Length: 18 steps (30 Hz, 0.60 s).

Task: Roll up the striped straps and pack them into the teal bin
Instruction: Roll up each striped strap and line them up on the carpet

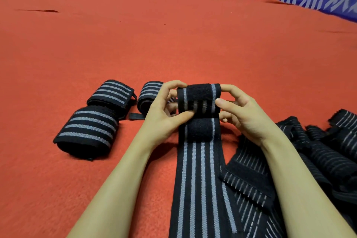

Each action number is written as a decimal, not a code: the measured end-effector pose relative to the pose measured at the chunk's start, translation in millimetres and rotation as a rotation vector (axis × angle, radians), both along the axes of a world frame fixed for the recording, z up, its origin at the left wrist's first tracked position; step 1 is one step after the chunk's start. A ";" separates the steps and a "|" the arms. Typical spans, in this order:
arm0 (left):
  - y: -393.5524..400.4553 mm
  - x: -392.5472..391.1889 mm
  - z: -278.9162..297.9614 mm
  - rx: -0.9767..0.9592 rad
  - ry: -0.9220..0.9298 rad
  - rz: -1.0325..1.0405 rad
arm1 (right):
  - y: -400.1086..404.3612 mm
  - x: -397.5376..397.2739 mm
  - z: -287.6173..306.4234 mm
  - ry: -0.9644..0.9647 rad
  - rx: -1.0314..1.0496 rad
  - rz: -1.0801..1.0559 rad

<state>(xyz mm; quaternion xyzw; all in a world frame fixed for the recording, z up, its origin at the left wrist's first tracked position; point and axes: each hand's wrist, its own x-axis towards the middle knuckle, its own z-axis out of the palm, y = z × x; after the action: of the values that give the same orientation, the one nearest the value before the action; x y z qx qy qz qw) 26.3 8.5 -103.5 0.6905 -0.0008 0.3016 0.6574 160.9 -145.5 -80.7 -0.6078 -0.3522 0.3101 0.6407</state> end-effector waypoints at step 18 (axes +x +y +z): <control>-2.1 -2.8 2.2 -0.058 0.075 0.029 | -0.2 0.5 -0.1 -0.049 -0.018 0.024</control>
<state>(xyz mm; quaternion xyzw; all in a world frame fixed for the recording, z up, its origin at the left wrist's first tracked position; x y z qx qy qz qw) 23.4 6.4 -101.3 0.6818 0.0427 0.2851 0.6723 161.4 -145.7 -80.8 -0.6166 -0.3720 0.3060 0.6227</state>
